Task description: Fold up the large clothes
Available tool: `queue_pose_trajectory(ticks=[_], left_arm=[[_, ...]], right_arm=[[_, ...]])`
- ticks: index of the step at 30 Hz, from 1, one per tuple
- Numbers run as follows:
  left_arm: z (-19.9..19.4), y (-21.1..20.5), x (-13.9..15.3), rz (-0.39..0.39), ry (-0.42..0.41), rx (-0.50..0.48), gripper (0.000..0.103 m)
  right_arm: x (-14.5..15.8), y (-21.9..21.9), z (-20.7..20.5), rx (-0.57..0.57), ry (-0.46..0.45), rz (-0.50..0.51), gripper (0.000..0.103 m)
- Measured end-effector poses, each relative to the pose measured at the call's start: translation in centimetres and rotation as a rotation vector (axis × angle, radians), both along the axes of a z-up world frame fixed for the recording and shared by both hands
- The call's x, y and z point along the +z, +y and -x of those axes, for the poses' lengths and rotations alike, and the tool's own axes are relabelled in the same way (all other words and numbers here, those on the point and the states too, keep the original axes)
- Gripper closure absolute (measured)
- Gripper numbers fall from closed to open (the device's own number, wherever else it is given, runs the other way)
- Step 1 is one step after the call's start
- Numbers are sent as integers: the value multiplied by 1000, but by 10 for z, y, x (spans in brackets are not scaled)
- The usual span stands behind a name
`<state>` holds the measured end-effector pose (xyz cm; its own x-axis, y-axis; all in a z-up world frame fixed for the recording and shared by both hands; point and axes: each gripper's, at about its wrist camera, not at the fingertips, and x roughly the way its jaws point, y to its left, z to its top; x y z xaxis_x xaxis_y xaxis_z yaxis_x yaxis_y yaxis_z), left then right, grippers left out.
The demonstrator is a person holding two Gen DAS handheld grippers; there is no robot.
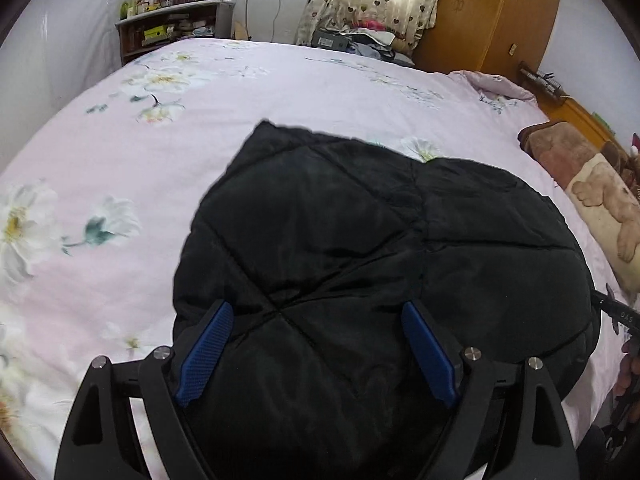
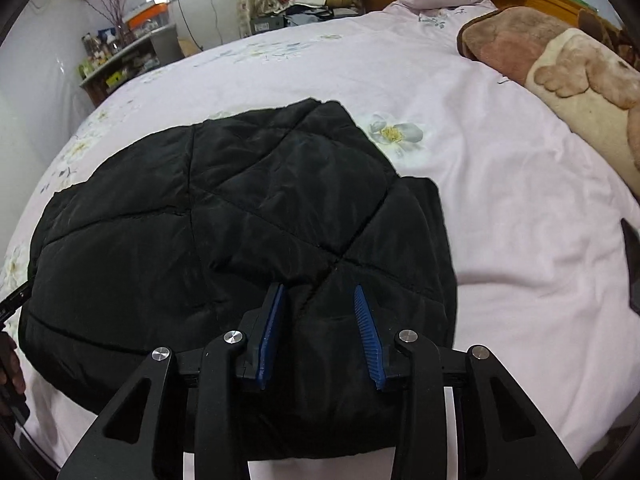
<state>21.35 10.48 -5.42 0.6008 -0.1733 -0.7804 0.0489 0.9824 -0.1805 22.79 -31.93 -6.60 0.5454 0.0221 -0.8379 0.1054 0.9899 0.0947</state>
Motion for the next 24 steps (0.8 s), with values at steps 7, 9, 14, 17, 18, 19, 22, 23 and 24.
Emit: queue_pose_trajectory(ticks=[7, 9, 14, 17, 18, 19, 22, 23, 24], left_arm=[[37, 10, 25, 0, -59, 1, 16], [37, 17, 10, -13, -4, 30, 16], [43, 19, -6, -6, 40, 49, 16], [43, 20, -9, -4, 51, 47, 16], [43, 20, -10, -3, 55, 49, 16], [44, 20, -9, -7, 59, 50, 16], [53, 16, 1, -10, 49, 40, 16], [58, 16, 6, -4, 40, 35, 16], [61, 15, 11, 0, 28, 29, 16]], right_arm=[[32, 14, 32, 19, -51, 59, 66], [27, 16, 38, 17, -40, 61, 66], [15, 14, 46, 4, -7, 51, 66], [11, 12, 48, 3, 8, 47, 66], [9, 10, 48, 0, 17, 47, 66], [9, 10, 50, -3, 18, 44, 66], [15, 8, 57, -2, 2, 32, 66], [18, 8, 60, -1, -3, 33, 66], [20, 7, 62, 1, -8, 34, 66]])
